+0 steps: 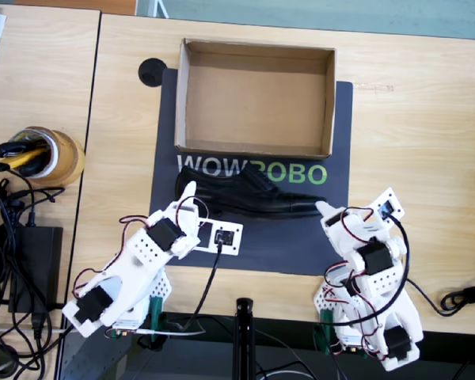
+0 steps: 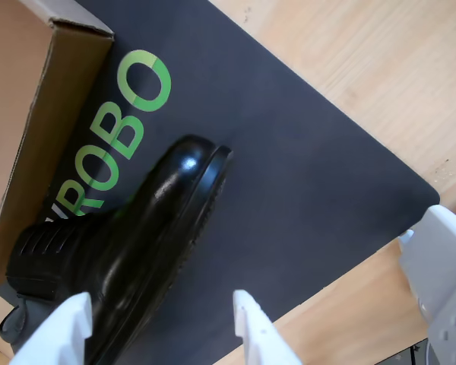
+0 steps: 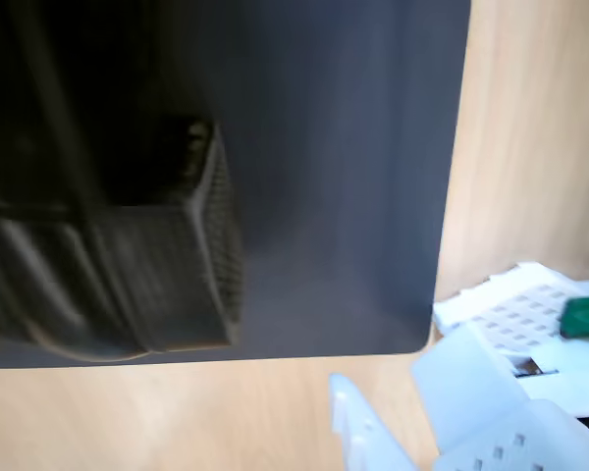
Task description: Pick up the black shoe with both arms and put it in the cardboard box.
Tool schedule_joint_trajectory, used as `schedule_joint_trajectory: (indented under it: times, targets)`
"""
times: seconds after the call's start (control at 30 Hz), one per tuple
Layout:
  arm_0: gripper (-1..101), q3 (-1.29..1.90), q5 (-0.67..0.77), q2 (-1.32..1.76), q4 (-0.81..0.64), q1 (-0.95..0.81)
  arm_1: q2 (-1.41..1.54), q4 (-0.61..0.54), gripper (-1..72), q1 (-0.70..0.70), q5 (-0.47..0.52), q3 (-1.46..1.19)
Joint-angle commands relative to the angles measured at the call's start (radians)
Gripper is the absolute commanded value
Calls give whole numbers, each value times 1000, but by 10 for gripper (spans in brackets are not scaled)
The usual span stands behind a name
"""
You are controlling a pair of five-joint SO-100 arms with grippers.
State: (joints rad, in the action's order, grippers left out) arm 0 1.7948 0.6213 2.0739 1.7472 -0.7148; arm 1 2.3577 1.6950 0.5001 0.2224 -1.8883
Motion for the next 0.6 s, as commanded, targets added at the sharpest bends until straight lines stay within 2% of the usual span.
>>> schedule_joint_trajectory:
  times: [0.0,0.13,0.3,0.57]
  targets:
    - [642,17,8,28,6,-2,12,11,306,8,6,-15]
    - [766,31,3,-12,11,14,8,11,340,9,6,-20]
    - [980,55,46,-69,-25,2,6,11,348,9,5,-20]
    - [1014,66,55,-153,-94,-20,-21,8,350,11,6,-15]
